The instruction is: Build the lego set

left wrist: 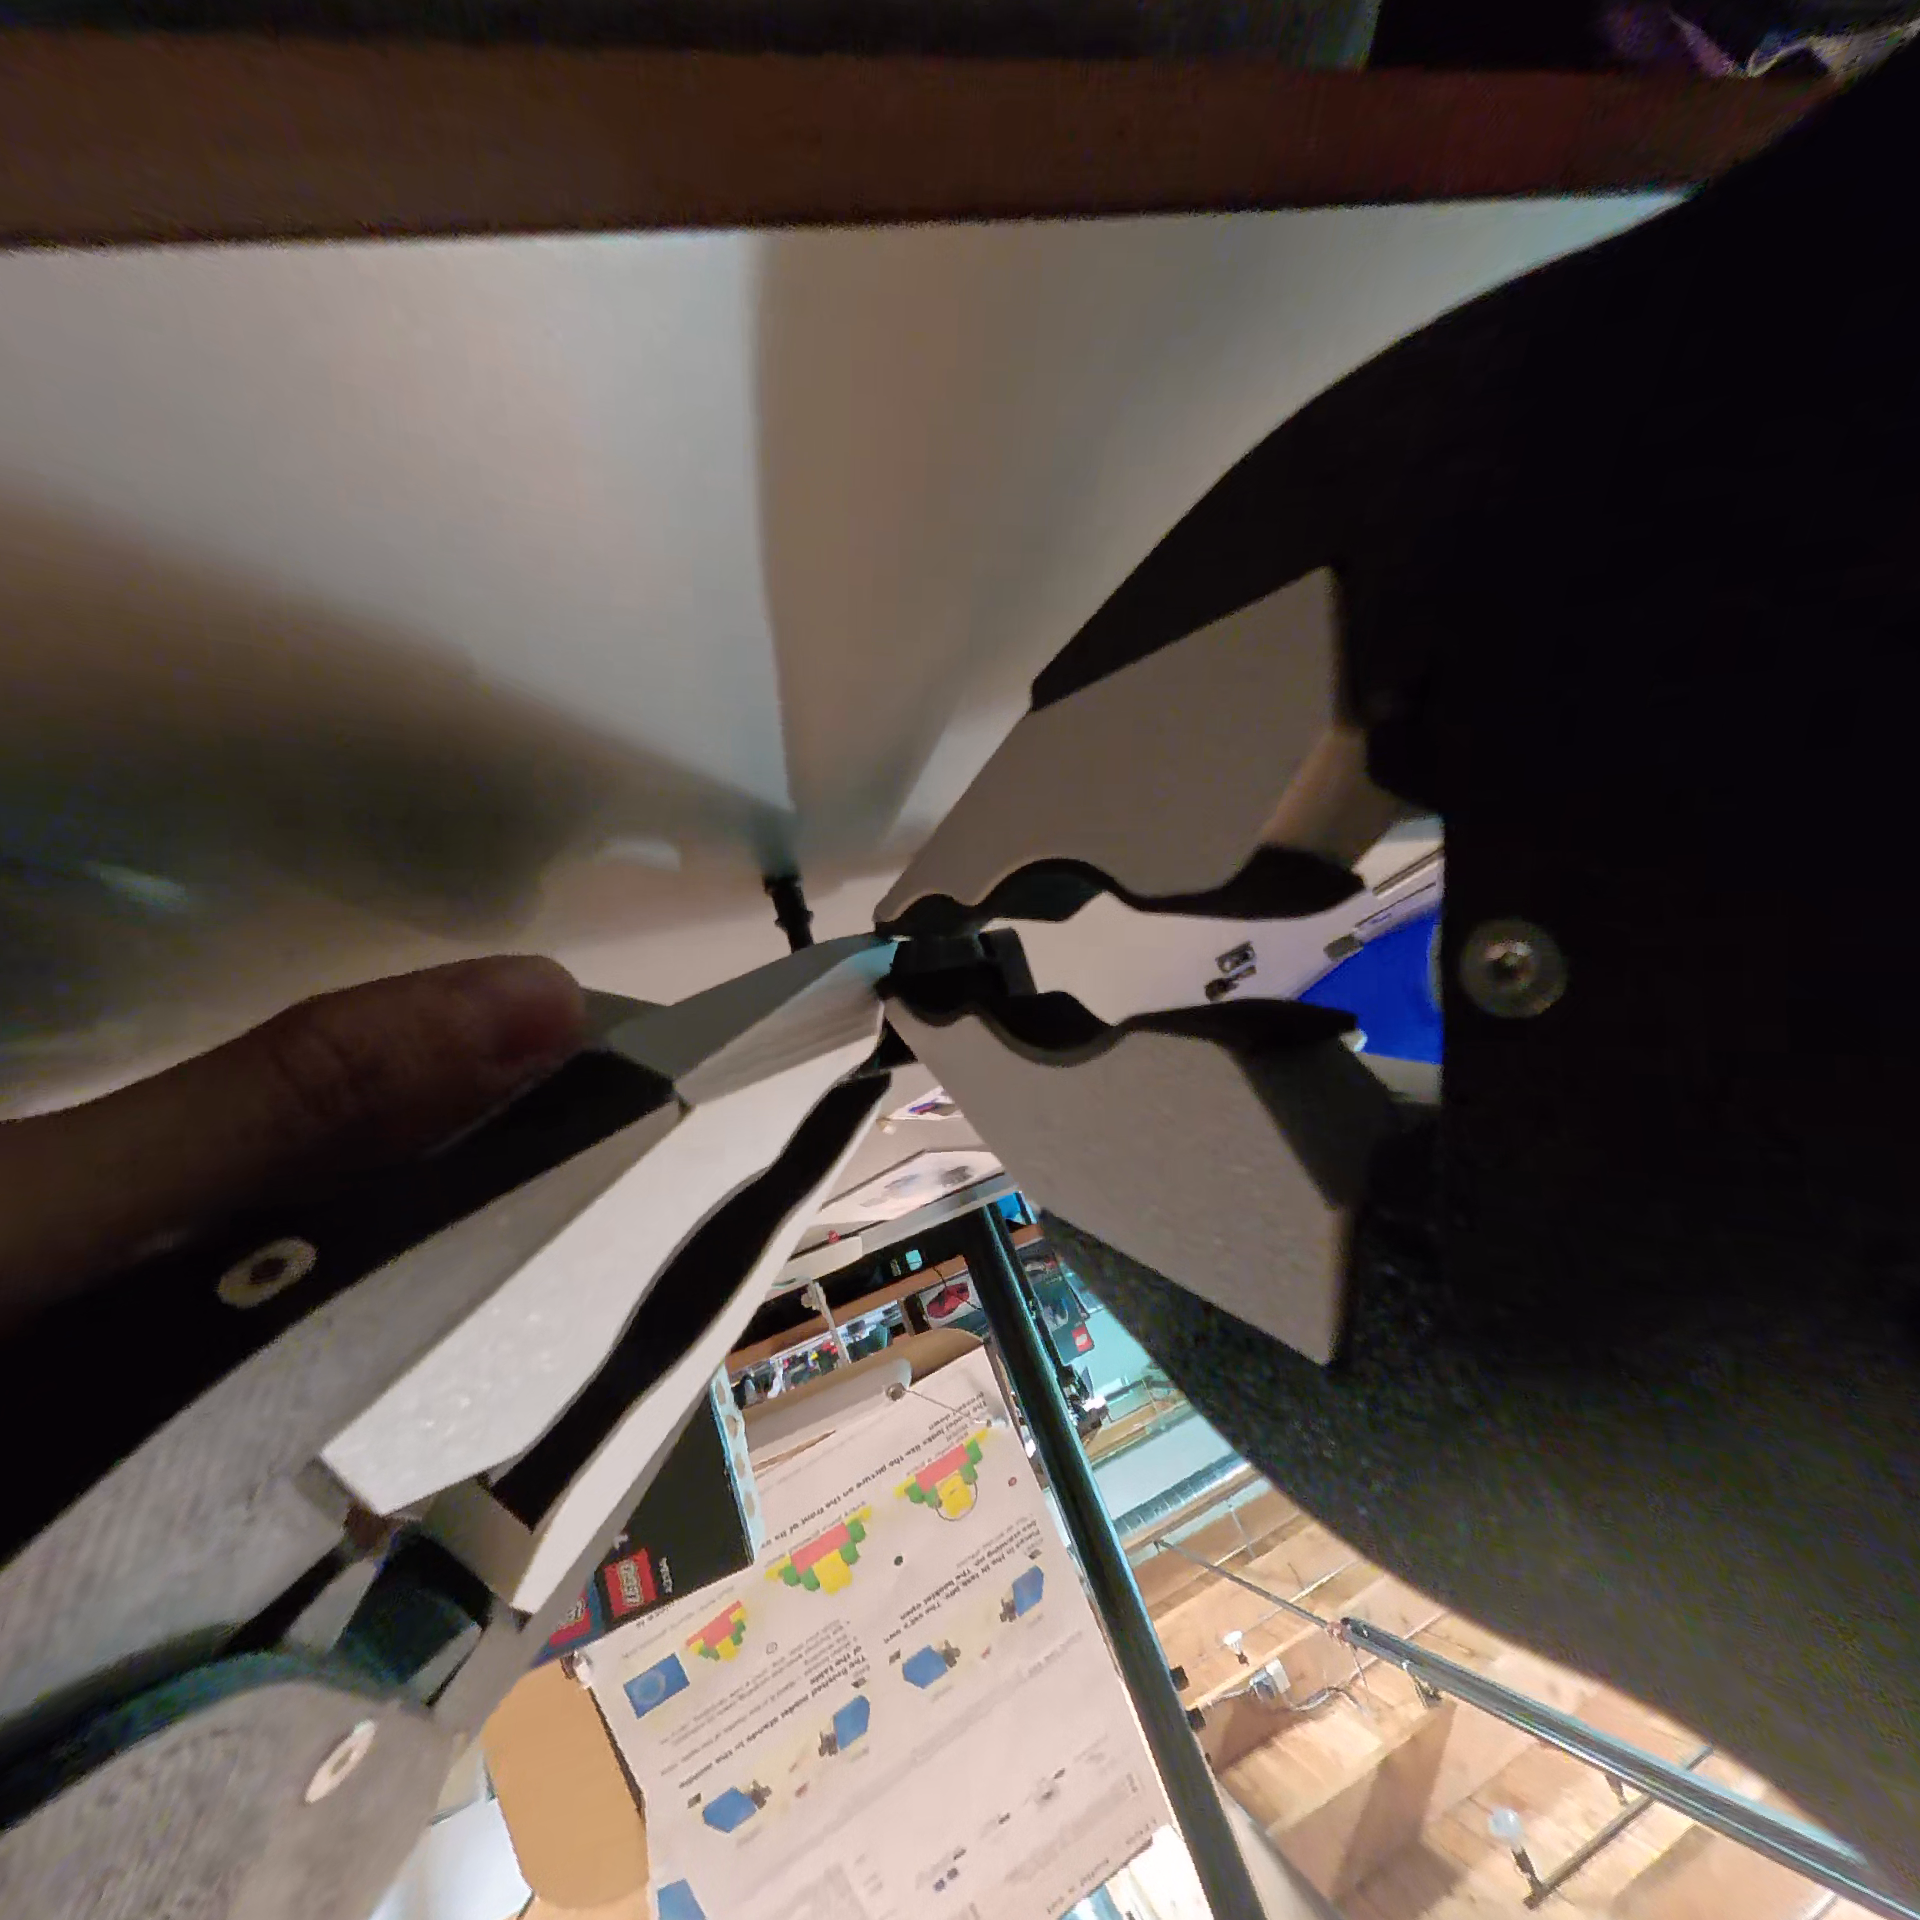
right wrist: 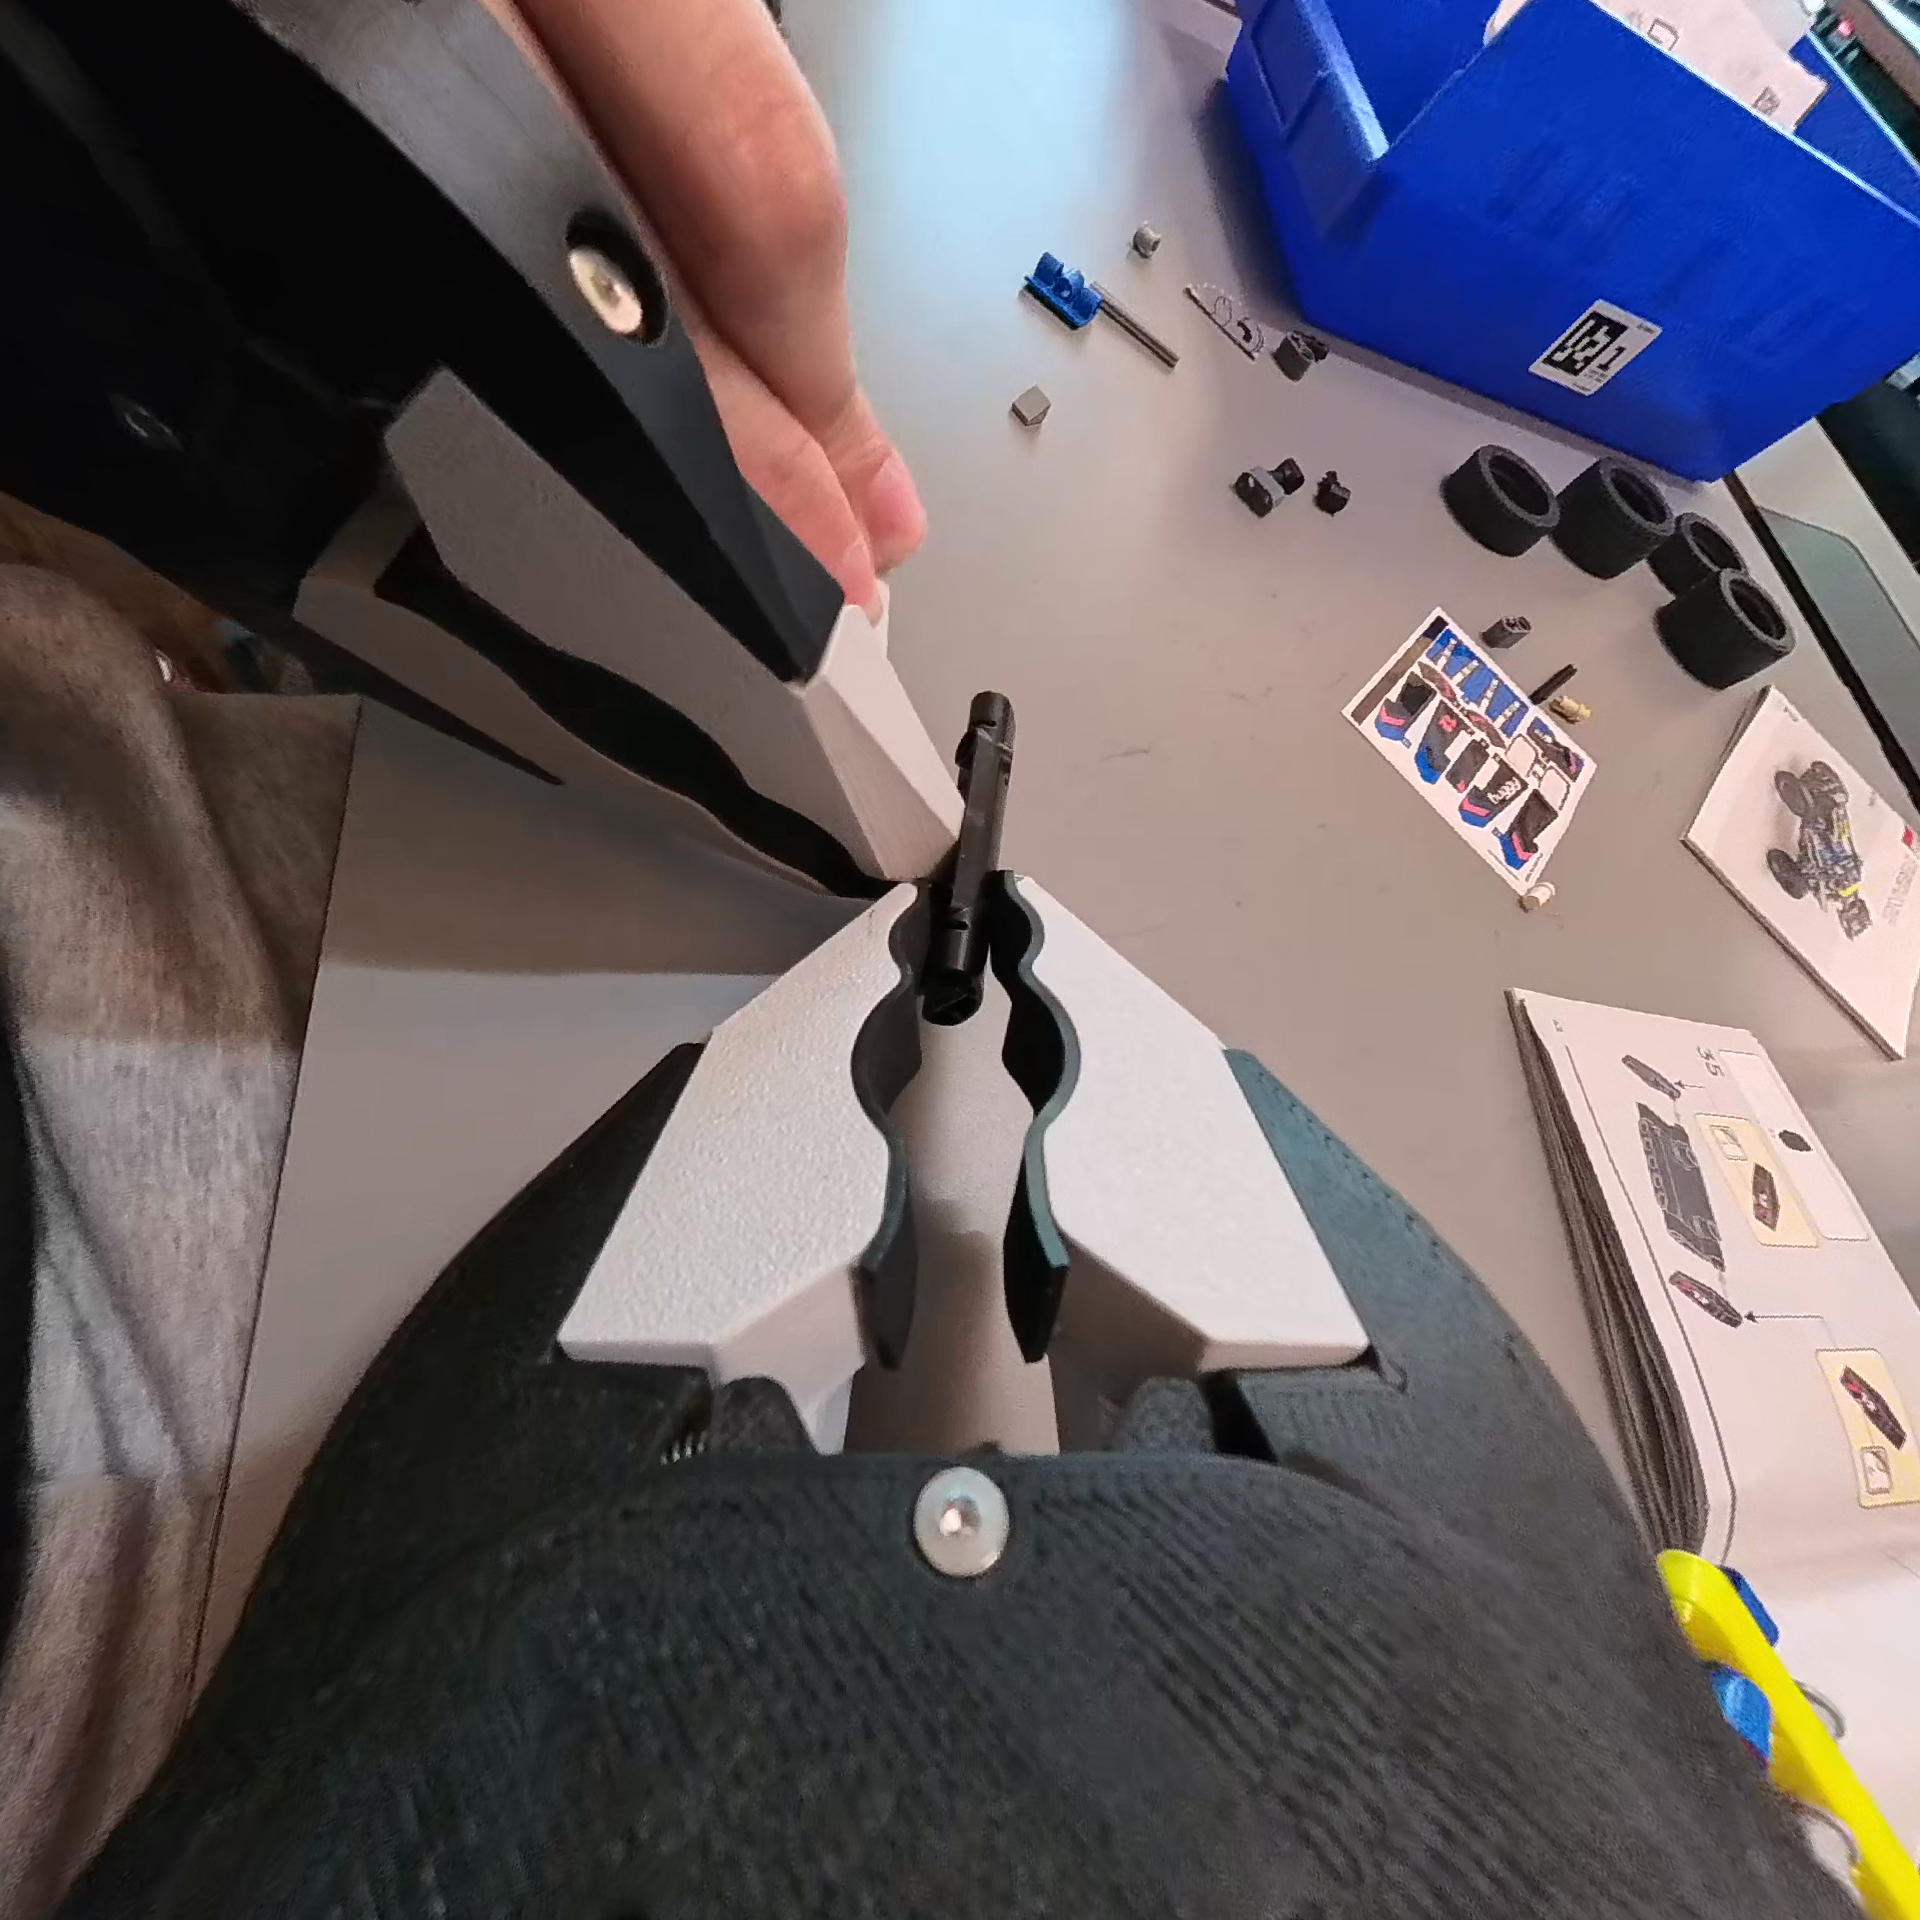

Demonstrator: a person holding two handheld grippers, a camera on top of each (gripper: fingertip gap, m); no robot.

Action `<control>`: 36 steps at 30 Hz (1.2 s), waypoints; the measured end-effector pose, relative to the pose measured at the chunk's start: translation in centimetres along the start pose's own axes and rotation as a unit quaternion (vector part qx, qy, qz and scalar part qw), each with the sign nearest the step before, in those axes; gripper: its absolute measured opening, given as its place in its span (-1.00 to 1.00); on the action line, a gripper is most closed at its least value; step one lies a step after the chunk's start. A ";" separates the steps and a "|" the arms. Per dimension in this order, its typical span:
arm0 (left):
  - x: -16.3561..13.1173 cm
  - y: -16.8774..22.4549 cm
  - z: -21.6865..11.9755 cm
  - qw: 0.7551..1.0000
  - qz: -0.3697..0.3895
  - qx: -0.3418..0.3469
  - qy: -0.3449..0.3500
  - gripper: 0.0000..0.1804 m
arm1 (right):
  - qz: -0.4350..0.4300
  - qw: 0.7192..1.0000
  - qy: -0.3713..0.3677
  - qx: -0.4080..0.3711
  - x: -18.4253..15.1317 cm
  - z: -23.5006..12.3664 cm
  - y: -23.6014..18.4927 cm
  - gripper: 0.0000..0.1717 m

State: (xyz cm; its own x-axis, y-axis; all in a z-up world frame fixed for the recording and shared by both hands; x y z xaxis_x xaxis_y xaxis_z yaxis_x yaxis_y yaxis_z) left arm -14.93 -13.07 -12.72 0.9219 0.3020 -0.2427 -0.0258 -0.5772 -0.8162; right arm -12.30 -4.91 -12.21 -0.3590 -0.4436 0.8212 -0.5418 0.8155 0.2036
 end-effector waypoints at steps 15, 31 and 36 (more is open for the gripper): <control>-0.1 0.0 0.0 1.000 -0.021 -0.005 0.011 -0.99 | 0.007 1.000 -0.002 0.005 0.0 0.1 0.0 -0.90; 0.0 0.2 0.0 0.999 -0.033 0.006 0.012 -0.98 | -0.001 1.000 -0.002 0.000 0.0 0.1 -0.1 -0.90; -0.2 0.1 -0.1 0.999 -0.039 0.007 0.019 -0.97 | -0.001 1.000 -0.002 0.000 0.0 0.1 -0.1 -0.90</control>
State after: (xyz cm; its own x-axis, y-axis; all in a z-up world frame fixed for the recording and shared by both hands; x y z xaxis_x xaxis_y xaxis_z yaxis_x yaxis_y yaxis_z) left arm -15.14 -13.25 -12.71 0.9356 0.3162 -0.1571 0.0425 -0.5425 -0.8390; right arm -12.37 -5.03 -12.29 -0.3597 -0.4471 0.8190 -0.5423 0.8144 0.2065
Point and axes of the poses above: each gripper's, where its closed fingertips meet, z out along the fingers, x out of its top, y = z × x across the jaws, the point moved 8 cm from there along -z, back along the fingers, and after that the axes turned 9 degrees about z, right-handed, at the moved point
